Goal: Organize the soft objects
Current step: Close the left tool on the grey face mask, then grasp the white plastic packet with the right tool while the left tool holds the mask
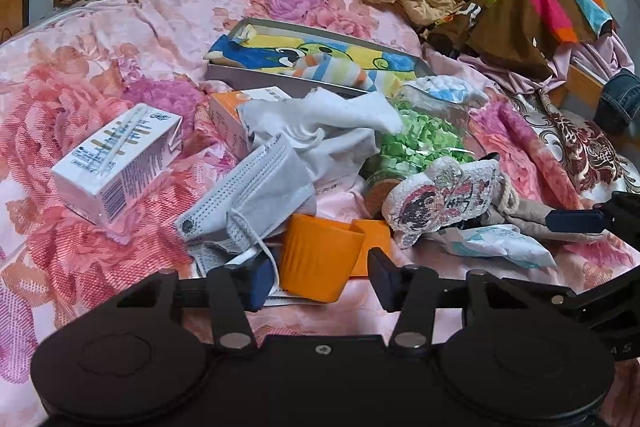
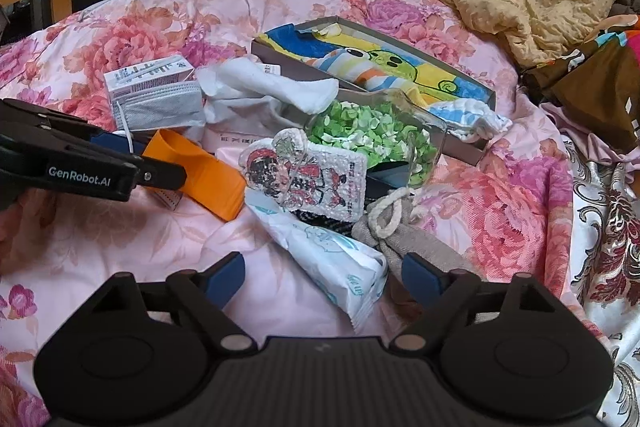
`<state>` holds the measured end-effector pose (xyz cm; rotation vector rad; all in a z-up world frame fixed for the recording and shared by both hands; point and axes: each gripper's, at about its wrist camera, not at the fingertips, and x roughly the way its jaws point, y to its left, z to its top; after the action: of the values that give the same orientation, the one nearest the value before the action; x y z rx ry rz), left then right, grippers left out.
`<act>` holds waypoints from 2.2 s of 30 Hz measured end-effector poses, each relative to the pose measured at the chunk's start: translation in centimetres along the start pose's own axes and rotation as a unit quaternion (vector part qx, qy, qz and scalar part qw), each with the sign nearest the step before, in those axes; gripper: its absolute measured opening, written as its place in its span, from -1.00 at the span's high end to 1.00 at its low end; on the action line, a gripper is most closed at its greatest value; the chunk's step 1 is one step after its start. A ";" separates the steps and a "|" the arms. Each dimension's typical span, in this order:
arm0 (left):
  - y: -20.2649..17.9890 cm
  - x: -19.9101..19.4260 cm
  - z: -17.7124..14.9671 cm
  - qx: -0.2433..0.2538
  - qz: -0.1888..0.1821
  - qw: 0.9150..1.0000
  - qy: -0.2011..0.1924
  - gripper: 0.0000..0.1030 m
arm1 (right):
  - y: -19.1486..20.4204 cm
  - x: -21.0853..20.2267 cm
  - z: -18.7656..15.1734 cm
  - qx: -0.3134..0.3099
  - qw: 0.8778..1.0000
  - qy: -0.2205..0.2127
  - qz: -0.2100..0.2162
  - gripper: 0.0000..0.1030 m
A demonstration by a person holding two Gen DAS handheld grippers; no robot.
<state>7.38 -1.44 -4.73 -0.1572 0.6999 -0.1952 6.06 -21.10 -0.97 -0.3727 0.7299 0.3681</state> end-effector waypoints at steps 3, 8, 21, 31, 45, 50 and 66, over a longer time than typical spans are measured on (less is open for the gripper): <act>-0.6 -0.4 -0.4 0.012 0.006 1.000 -0.008 0.02 | 0.0 0.0 0.0 0.000 1.000 0.000 0.001 -0.69; -1.7 -0.7 -0.9 0.039 -0.001 0.999 -0.009 -0.06 | 0.0 -0.1 0.0 0.001 1.000 -0.003 0.004 -0.69; -2.0 -1.5 -1.5 0.033 0.018 0.999 -0.006 -0.24 | 0.1 -0.1 0.0 0.000 1.000 -0.002 0.010 -0.69; -1.2 -3.1 -1.9 0.049 0.040 0.998 0.003 -0.24 | 0.2 -0.1 0.0 -0.002 1.000 -0.003 0.014 -0.69; 1.0 -3.8 -0.2 0.017 0.084 0.995 -0.047 -0.44 | 0.9 -0.2 0.3 -0.010 0.999 -0.026 0.038 -0.66; 1.9 -3.0 0.8 0.009 0.054 0.998 -0.043 -0.34 | 1.7 0.6 0.5 -0.028 0.999 -0.027 0.029 -0.46; 3.9 -2.4 2.4 -0.063 0.002 0.998 -0.004 0.61 | 2.6 1.7 0.5 -0.054 0.998 -0.024 -0.001 0.38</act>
<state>7.61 3.08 -2.20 -0.2768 0.7053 -0.1471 6.37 -18.33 -2.36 -0.4645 0.6637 0.4138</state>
